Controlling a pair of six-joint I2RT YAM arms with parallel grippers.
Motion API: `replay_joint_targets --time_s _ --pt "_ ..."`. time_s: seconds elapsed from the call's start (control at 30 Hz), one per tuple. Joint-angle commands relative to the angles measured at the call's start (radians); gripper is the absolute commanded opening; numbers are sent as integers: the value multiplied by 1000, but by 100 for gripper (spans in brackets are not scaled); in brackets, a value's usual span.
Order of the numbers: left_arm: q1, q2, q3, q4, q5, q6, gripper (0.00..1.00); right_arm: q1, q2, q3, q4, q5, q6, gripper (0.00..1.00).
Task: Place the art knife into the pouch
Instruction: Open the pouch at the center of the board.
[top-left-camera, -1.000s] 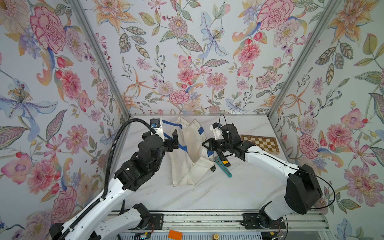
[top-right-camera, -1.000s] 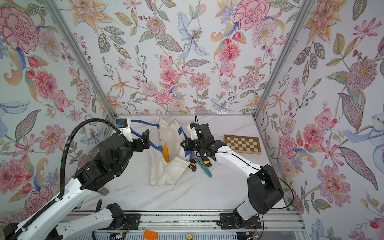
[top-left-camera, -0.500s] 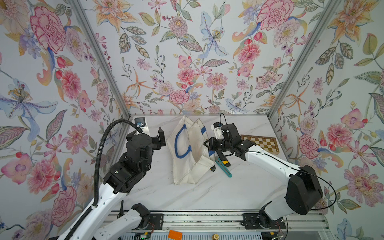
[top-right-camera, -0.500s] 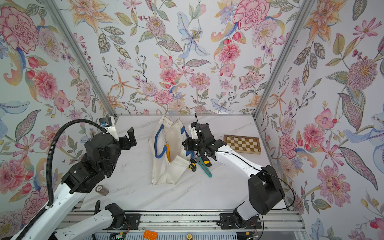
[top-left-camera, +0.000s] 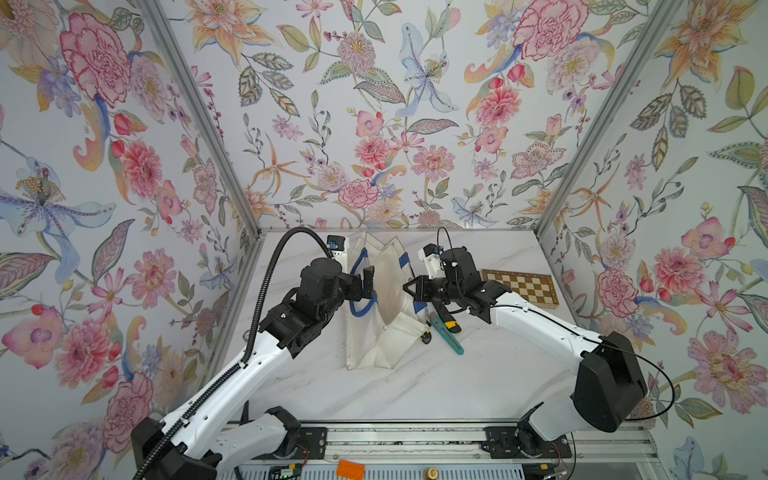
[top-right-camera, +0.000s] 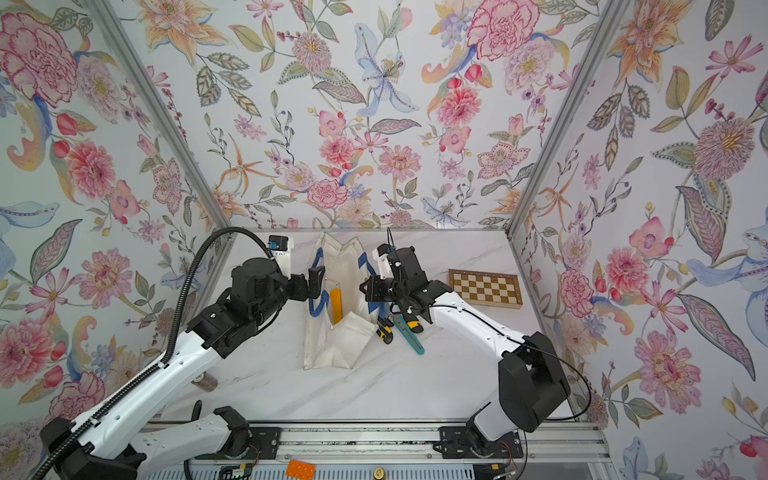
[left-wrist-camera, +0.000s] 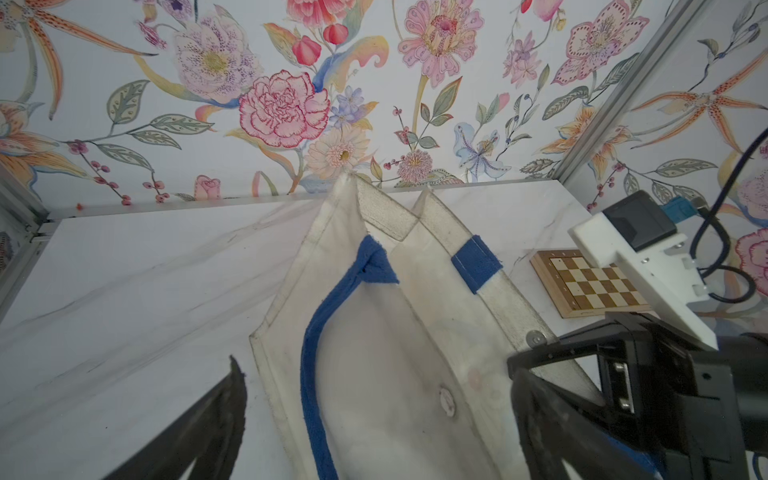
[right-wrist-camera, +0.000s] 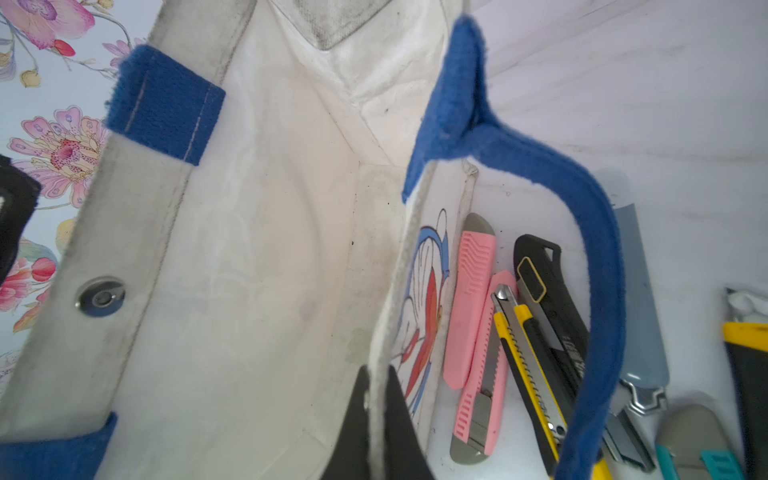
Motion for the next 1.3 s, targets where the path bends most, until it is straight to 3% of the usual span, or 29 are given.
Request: replay_joint_targets --time_s 0.0,0.13,0.27,0.33,0.4,0.57,0.63,0.73,1.03,1.27 --pt "5 27 8 81 84 -35 99 5 -40 0 65 -21 18 0" --pt "3 75 15 72 126 -32 99 5 -46 -9 90 -34 30 0" --pt "3 96 15 26 93 -14 100 5 -51 -12 105 -37 34 0" --pt "3 95 9 10 78 -2 86 5 -51 -8 99 -32 27 0" --pt "3 93 7 -15 56 16 64 38 -51 0 86 -17 9 0" --pt "3 107 8 -68 46 38 40 53 -45 14 73 -10 -8 0" --pt "3 110 10 -100 24 48 20 59 -43 23 62 1 -15 0" --pt "5 103 4 -146 -48 64 0 67 -42 41 33 11 -38 0" --pt "20 80 -15 -239 -210 127 0 73 -46 54 -82 43 -67 0" --pt "160 2 -65 -223 -202 157 0 104 -26 36 -64 60 -16 0"
